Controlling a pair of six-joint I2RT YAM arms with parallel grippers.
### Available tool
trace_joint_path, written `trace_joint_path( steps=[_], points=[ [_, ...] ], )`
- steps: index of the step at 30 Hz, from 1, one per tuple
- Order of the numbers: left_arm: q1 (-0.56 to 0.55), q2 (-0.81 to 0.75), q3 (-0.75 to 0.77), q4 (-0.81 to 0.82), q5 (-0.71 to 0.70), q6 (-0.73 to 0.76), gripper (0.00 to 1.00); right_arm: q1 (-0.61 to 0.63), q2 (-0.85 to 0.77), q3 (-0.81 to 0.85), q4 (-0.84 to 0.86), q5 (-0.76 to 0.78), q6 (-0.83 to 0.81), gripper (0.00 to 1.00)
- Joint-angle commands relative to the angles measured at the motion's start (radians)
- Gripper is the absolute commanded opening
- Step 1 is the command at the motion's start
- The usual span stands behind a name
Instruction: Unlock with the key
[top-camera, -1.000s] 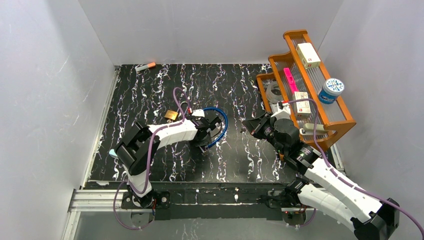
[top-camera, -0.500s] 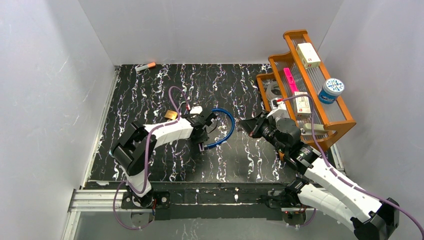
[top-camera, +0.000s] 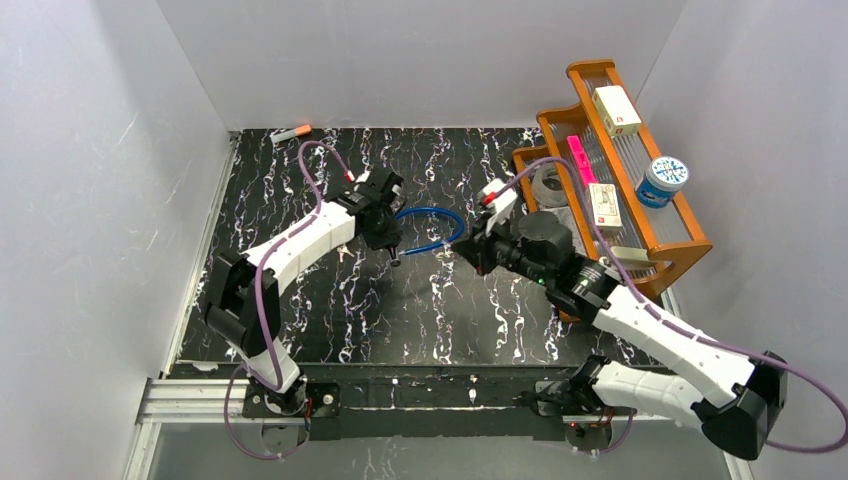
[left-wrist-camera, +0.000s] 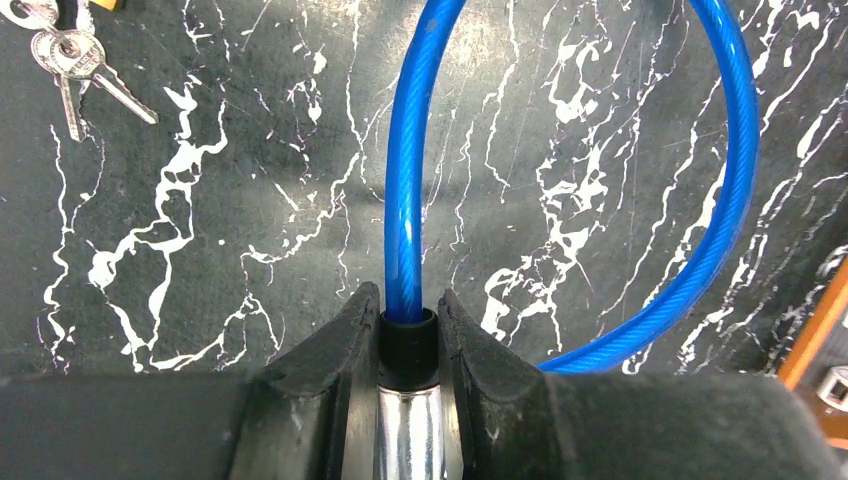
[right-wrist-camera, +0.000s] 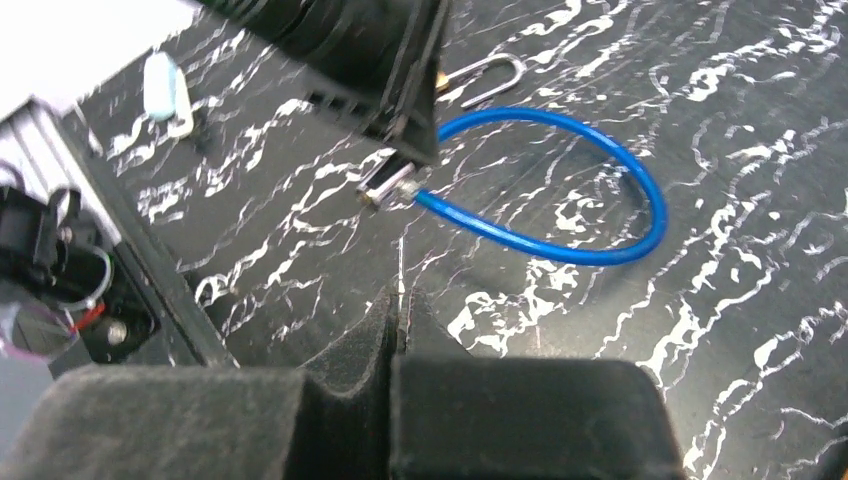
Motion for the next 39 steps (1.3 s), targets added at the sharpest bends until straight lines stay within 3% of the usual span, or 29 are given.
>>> trace_joint_path(
  steps=[1,9,19,26,39],
  points=[
    [0.049,-0.068,0.059,-0.062,0.104,0.003,0.0,0.158,0.054,0.091,-0.042,0.128,-0.204,0.01],
    [0.074,-0.138,0.063,0.0,0.244,-0.088,0.0,0.342,0.151,0.191,-0.05,0.285,-0.479,0.01],
    [0.074,-0.148,0.095,0.025,0.301,-0.171,0.0,0.521,0.323,0.371,-0.232,0.511,-0.813,0.01],
    [0.075,-0.128,0.149,-0.098,0.271,-0.145,0.0,0.53,0.396,0.472,-0.306,0.576,-0.959,0.01],
    [0.104,-0.08,0.221,-0.219,0.267,-0.142,0.0,0.53,0.38,0.354,-0.22,0.568,-1.011,0.01]
  ],
)
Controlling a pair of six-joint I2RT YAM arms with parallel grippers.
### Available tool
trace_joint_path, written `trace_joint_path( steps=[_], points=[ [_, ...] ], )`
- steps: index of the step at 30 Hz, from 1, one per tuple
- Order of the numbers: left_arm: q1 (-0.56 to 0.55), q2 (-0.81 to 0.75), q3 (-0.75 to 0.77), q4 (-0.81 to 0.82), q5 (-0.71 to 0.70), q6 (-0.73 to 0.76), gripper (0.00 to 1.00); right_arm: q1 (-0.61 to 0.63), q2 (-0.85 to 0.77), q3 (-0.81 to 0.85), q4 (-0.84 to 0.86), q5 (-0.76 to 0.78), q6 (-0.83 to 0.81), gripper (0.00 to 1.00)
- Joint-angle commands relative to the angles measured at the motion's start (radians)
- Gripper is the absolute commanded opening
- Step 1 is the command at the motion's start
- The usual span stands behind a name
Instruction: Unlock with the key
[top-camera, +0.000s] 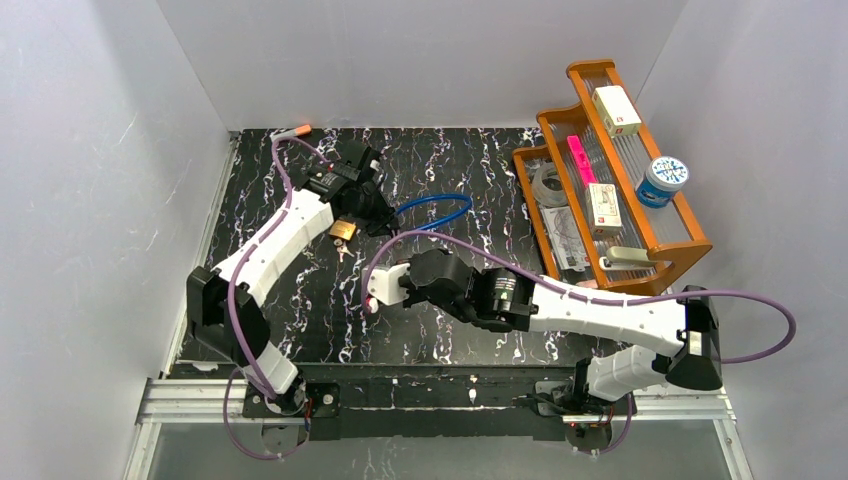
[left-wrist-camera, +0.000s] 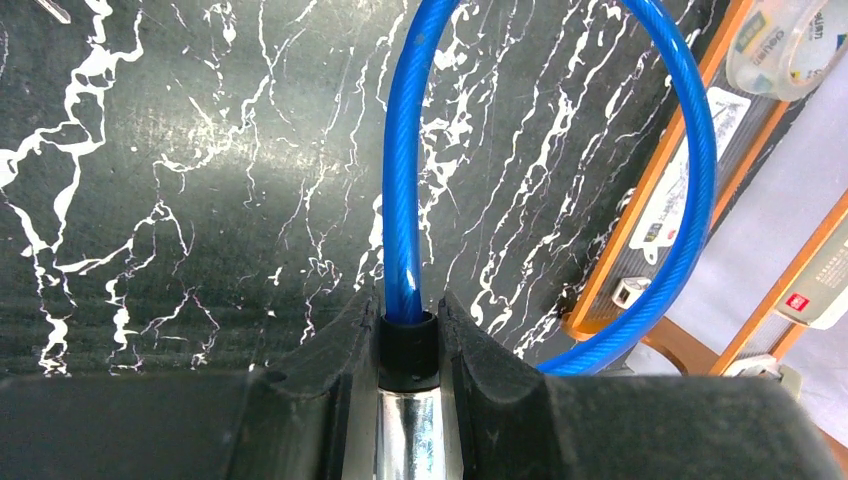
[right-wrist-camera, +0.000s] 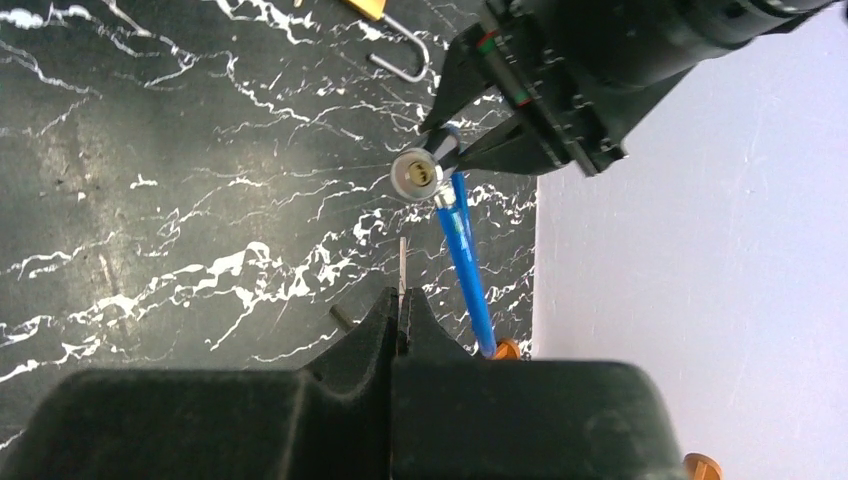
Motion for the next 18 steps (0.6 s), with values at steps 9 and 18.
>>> trace_joint_path(
  steps=[9,18],
  points=[
    [0.015,0.122,0.248,-0.319,0.012,-0.028,0.0,-0.002,0.016,0.009,0.053,-0.02,-0.045,0.01],
    [0.015,-0.01,0.183,-0.321,-0.133,-0.192,0.0,-0.002,0.088,0.097,0.006,0.022,-0.036,0.01]
  ],
)
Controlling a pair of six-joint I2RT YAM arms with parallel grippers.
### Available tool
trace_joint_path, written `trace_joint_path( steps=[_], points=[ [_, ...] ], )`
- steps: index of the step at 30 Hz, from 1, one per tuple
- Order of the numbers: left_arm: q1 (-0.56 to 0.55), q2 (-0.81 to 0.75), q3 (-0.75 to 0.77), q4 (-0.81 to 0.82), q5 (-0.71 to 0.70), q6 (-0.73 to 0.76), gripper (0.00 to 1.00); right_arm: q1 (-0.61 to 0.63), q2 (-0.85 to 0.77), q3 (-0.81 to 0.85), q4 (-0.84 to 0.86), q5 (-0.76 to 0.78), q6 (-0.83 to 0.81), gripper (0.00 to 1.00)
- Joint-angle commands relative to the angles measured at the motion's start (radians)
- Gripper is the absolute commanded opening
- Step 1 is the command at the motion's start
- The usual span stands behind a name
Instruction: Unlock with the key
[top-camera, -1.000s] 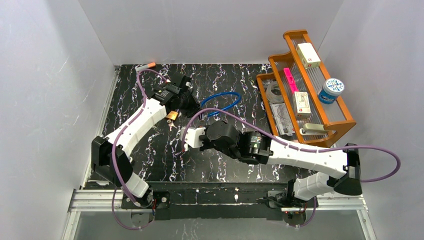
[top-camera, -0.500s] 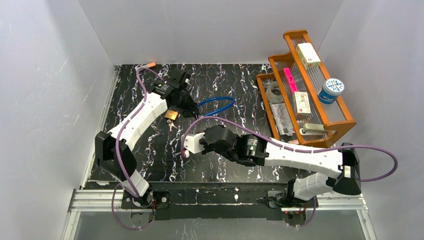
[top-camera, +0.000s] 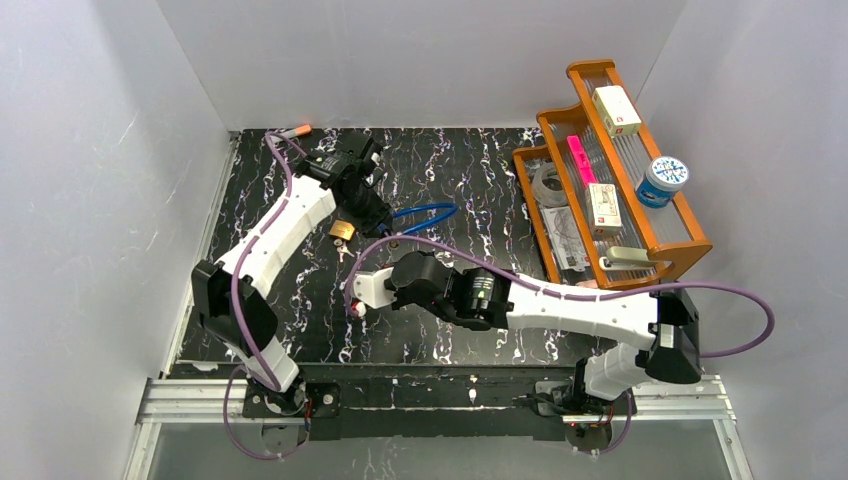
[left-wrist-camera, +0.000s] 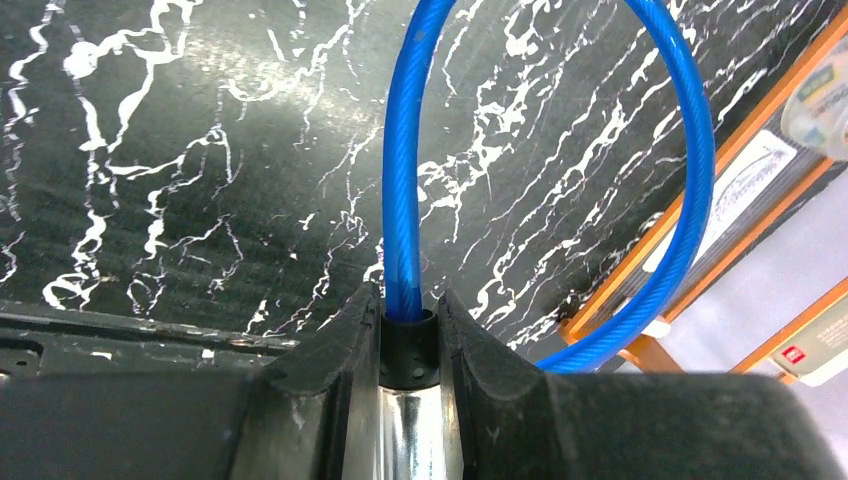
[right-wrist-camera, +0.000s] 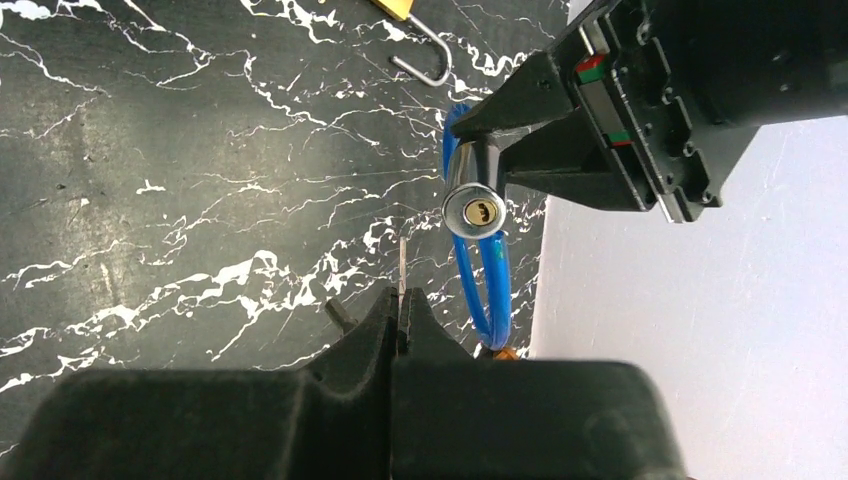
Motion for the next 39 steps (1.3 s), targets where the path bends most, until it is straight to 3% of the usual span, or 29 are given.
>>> trace_joint_path(
  steps=[1,4,16,21,39],
  points=[
    [0.001,-0.107,0.01,-0.077,-0.119,-0.088,0.0,-0.002,-0.002,0.092,-0.009,0.033,-0.002,0.01],
    [0.001,-0.104,0.018,-0.128,-0.184,-0.103,0.0,-0.002,-0.013,0.114,-0.035,0.016,0.018,0.01],
    [0.001,-0.067,0.084,-0.266,-0.227,-0.119,0.0,0.006,-0.011,0.127,-0.009,0.017,-0.039,0.01],
    [0.001,-0.022,0.114,-0.352,-0.17,-0.1,0.0,0.047,0.023,0.174,-0.007,0.021,-0.054,0.01],
    [0.0,-0.044,0.03,-0.35,-0.159,-0.165,0.0,0.108,0.1,0.215,-0.031,0.084,-0.06,0.01]
  ],
)
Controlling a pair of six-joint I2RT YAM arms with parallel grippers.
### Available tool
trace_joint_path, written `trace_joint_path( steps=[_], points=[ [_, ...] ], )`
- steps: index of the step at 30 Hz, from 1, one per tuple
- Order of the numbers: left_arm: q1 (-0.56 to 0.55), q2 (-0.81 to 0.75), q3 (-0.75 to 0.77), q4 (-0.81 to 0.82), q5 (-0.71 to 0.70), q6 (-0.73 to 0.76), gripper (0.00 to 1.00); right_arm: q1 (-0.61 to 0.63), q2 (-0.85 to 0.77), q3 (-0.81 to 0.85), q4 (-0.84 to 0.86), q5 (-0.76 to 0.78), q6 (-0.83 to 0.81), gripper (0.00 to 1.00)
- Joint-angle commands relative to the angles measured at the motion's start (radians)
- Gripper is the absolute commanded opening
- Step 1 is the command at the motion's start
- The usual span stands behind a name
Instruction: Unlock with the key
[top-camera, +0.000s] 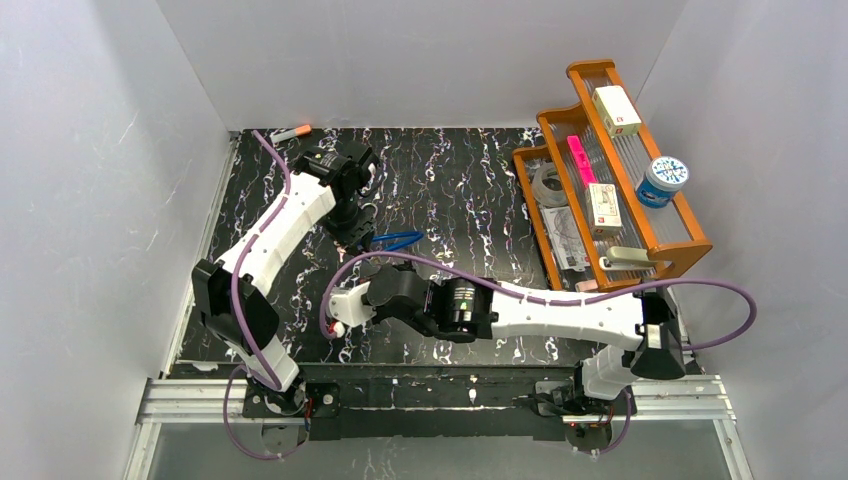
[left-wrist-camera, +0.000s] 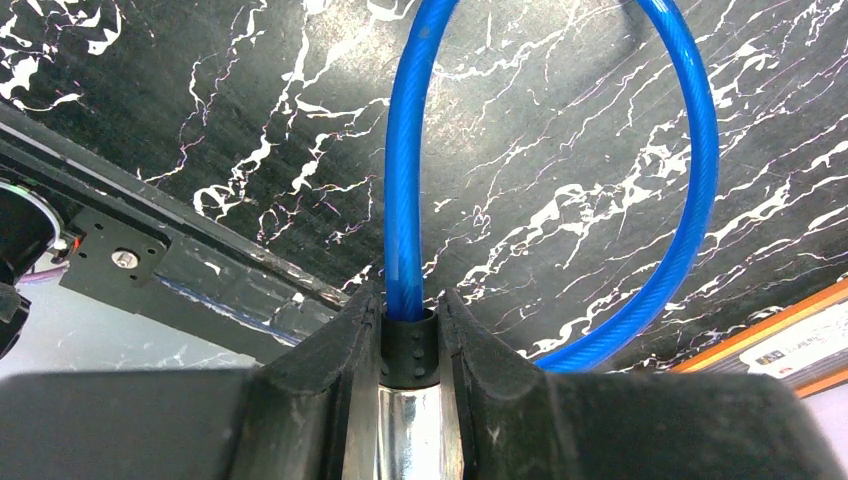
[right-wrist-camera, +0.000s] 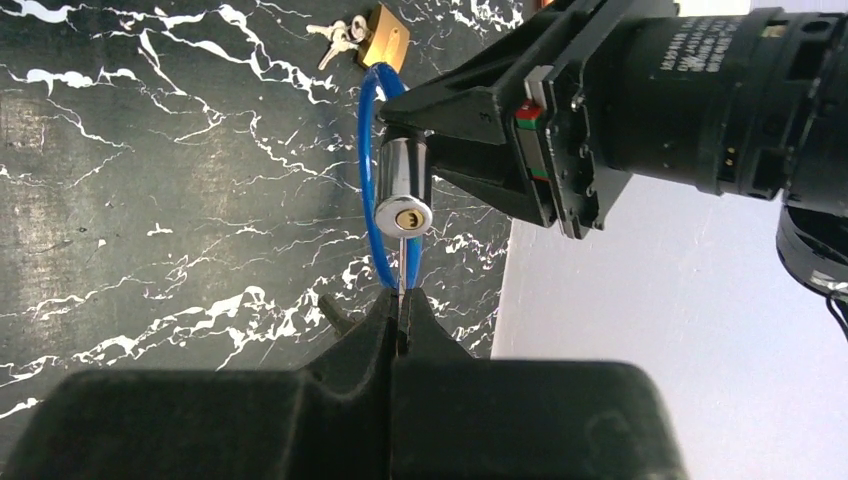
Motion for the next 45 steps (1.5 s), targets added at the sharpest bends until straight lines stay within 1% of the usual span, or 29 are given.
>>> trace_joint_path(
  steps=[1,7,17,34,38,45],
  points=[
    [0.0,-0.043,-0.009,-0.027,-0.006,-0.021,0.0,0.007,0.012,0.064,0.019,0.02,-0.015,0.01],
    [0.001,-0.052,-0.02,-0.026,-0.002,-0.017,0.0,0.007,0.019,0.046,0.059,0.014,-0.049,0.01],
    [-0.001,-0.064,-0.053,-0.01,0.014,-0.009,0.0,-0.002,0.04,0.042,0.081,0.007,-0.061,0.01],
    [0.001,-0.065,-0.057,-0.003,0.01,-0.003,0.0,-0.008,0.041,0.049,0.036,-0.02,-0.034,0.01],
    [0.001,-0.062,-0.058,-0.002,0.011,-0.004,0.0,-0.011,0.031,0.041,0.031,-0.008,-0.036,0.01],
    [0.0,-0.062,-0.062,0.006,0.022,0.001,0.0,-0.028,0.02,0.028,0.041,-0.033,-0.035,0.01]
  ],
)
